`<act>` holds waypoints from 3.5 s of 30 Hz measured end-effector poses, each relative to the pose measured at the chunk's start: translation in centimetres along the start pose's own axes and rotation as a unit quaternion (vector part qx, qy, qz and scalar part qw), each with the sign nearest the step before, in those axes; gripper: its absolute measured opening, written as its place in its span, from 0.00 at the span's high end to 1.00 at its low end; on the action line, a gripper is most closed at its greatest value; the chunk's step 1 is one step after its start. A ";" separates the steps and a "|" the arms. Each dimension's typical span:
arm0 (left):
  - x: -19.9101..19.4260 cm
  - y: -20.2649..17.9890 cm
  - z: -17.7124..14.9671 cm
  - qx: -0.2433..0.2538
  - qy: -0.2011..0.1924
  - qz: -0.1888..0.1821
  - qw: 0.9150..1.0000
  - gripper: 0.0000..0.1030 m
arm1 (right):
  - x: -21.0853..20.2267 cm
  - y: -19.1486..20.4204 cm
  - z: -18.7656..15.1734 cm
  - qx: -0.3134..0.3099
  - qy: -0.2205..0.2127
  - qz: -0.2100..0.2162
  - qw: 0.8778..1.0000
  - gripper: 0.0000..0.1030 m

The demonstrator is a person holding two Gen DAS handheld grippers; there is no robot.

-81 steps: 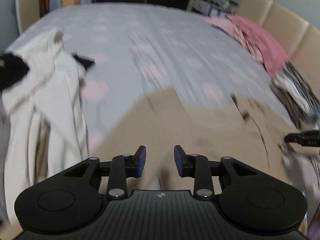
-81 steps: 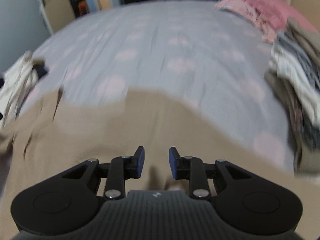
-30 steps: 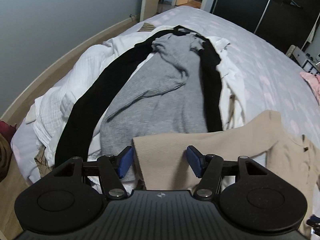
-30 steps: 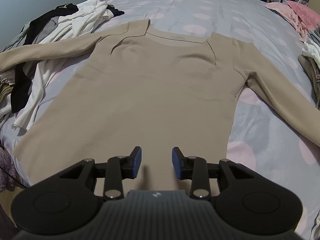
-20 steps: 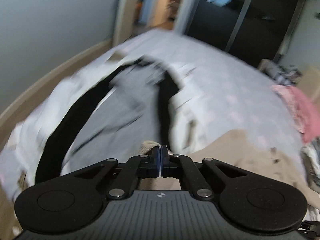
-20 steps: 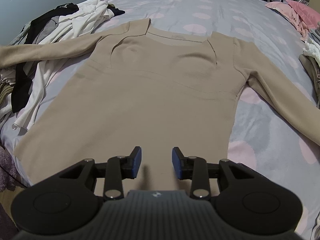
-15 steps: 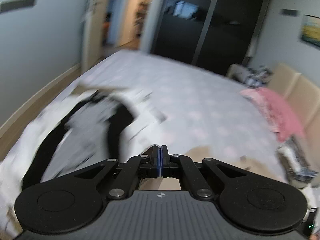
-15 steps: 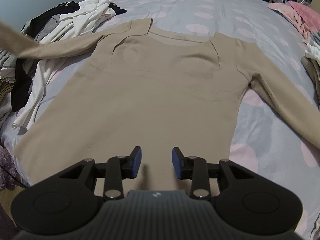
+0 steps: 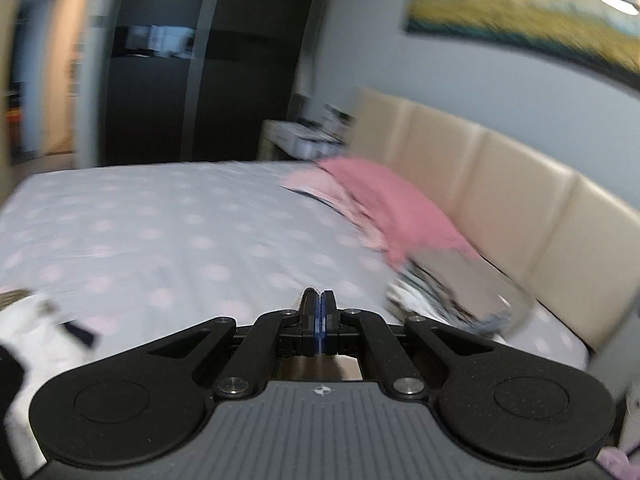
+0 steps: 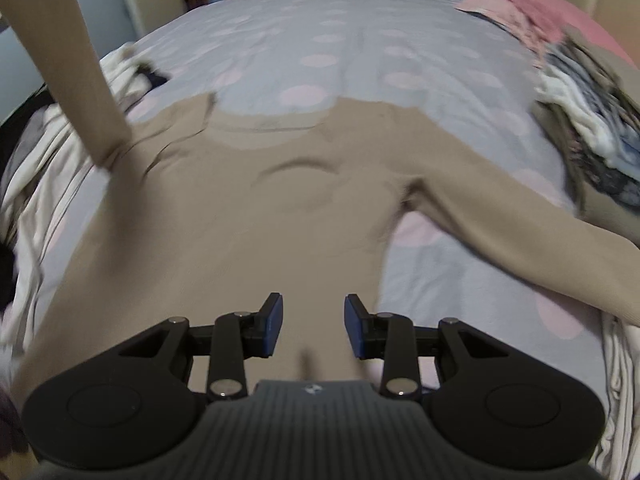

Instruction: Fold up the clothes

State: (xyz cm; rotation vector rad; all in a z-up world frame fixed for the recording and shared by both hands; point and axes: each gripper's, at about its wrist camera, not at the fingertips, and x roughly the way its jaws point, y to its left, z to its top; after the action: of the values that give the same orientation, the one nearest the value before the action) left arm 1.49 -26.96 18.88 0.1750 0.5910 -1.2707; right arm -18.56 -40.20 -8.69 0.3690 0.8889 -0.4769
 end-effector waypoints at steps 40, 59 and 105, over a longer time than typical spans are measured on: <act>15.3 18.6 -17.2 -0.123 0.171 0.126 0.969 0.52 | 6.2 -8.1 9.4 0.121 0.053 -0.008 0.991 0.62; 22.0 21.2 -19.1 -0.181 0.224 0.150 0.946 0.61 | 9.4 -10.1 12.2 0.185 0.062 -0.005 0.981 0.71; 14.7 21.5 -19.0 -0.117 0.196 0.143 0.963 0.58 | 8.9 -12.2 12.9 0.206 -0.010 0.034 0.978 0.75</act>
State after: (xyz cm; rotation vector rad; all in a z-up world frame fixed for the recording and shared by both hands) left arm 17.92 -24.47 -8.73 0.3070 1.0131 -0.8805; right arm -12.03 -58.95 -9.71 0.7704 0.7530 -0.6023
